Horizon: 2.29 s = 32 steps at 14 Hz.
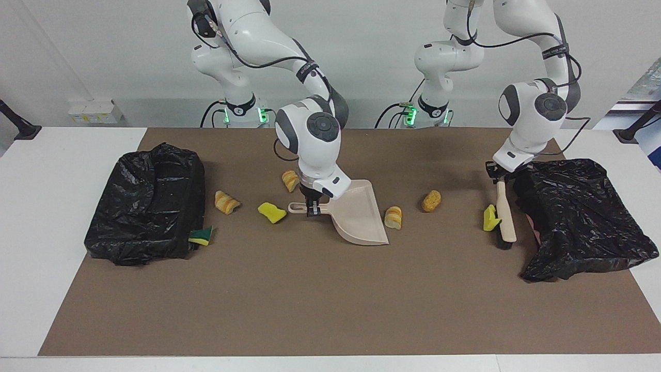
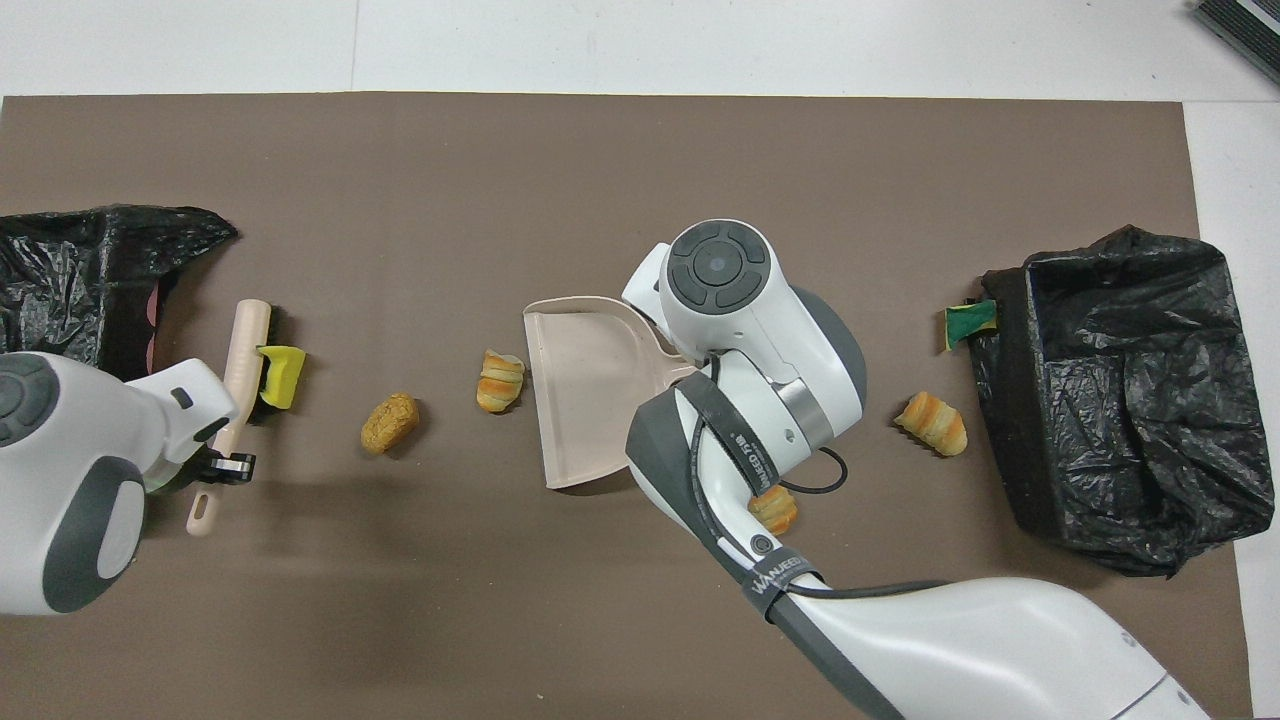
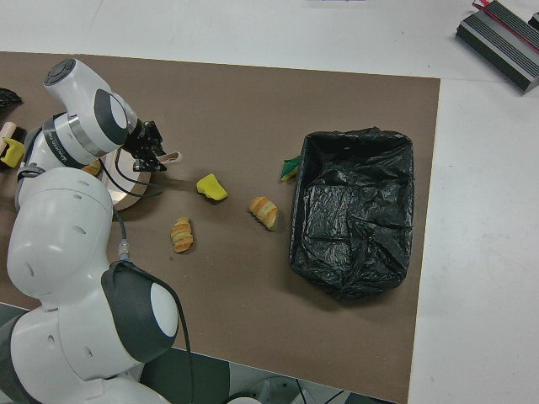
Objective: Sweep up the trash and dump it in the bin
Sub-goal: 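Grasp the brush with the left gripper while the right gripper holds the dustpan, then sweep trash pieces into the dustpan with the left gripper's brush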
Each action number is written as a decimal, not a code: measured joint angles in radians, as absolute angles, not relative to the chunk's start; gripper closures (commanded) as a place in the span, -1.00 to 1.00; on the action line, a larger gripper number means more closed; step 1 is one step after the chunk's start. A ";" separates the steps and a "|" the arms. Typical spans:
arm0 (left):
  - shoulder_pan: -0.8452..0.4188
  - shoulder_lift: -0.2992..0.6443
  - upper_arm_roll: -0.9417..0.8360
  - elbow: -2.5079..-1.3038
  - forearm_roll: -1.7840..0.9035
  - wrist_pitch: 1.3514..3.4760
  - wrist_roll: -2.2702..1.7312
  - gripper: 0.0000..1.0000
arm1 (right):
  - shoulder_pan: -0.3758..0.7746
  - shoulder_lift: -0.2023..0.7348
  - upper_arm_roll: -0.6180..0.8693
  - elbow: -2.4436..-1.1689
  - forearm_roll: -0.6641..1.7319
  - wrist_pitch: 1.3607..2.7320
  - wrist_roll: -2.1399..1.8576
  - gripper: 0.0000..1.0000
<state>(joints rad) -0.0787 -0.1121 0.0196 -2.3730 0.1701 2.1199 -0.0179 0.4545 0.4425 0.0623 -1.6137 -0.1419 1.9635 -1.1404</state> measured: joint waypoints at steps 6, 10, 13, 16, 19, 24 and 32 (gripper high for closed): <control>-0.281 -0.127 0.015 -2.384 0.011 2.082 -0.210 1.00 | 0.458 0.438 0.066 -1.618 -0.141 1.919 -1.136 1.00; -0.448 -0.117 0.013 -2.388 -0.132 2.135 -0.281 1.00 | 0.470 0.432 0.075 -1.620 -0.141 1.908 -1.112 1.00; -0.564 -0.101 0.014 -2.387 -0.215 2.202 -0.293 1.00 | 0.469 0.431 0.077 -1.621 -0.141 1.908 -1.106 1.00; -0.642 -0.090 0.011 -2.368 -0.414 2.247 -0.293 1.00 | 0.470 0.431 0.077 -1.621 -0.141 1.908 -1.106 1.00; -0.663 -0.074 0.016 -2.309 -0.539 2.251 -0.292 1.00 | 0.469 0.431 0.077 -1.621 -0.140 1.908 -1.106 1.00; -0.581 -0.095 0.048 -2.273 -0.431 2.138 -0.295 1.00 | 0.463 0.431 0.077 -1.622 -0.094 1.937 -1.106 1.00; -0.541 -0.159 0.036 -2.272 -0.074 1.963 -0.516 1.00 | 0.436 0.431 0.077 -1.621 -0.059 1.972 -1.106 1.00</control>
